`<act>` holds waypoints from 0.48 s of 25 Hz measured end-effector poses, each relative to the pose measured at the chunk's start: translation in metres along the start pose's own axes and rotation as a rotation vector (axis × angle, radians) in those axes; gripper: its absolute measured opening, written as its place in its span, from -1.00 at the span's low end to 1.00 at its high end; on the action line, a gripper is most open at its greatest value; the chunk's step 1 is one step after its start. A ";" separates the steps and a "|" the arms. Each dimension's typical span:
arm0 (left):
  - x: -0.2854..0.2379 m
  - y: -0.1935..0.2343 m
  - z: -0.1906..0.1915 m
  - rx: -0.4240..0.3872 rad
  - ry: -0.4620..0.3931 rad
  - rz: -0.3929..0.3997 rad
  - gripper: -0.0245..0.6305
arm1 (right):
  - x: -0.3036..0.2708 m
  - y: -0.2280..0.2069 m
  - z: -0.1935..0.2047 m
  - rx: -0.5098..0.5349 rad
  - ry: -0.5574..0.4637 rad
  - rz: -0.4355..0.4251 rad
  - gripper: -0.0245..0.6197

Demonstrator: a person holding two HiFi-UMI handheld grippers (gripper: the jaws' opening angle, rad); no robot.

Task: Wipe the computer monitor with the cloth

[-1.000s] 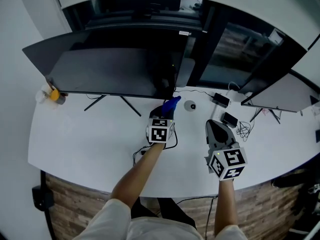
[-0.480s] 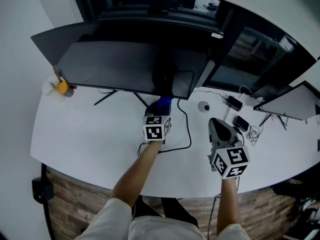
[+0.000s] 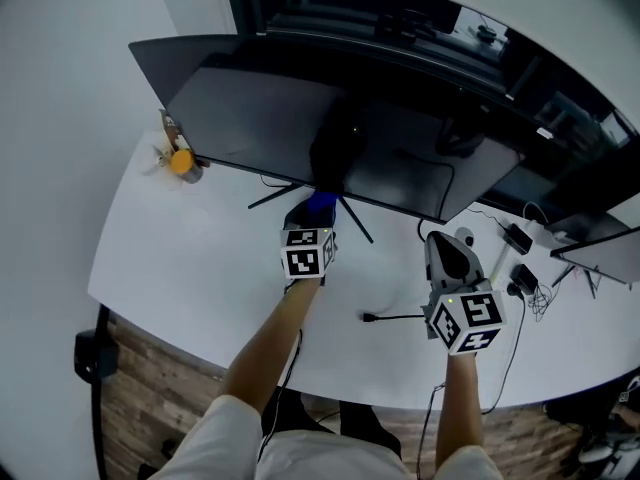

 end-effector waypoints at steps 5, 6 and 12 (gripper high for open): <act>0.010 0.079 -0.016 0.010 -0.008 -0.063 -0.55 | -0.048 0.047 -0.010 0.005 -0.004 -0.039 -0.88; 0.012 0.093 -0.018 0.009 -0.009 -0.069 -0.55 | -0.058 0.056 -0.012 0.006 -0.005 -0.046 -0.87; 0.020 0.155 -0.031 0.000 -0.027 -0.086 -0.55 | -0.109 0.114 -0.024 0.067 0.008 -0.104 -0.87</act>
Point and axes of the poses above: the fingertips, and each gripper's own axes: x backward along the fingers, y to its left, z out of its underside, the point moved 2 cm from there along x, backward along the fingers, and after that the axes turned 4 degrees about -y, right-handed, at the moved point
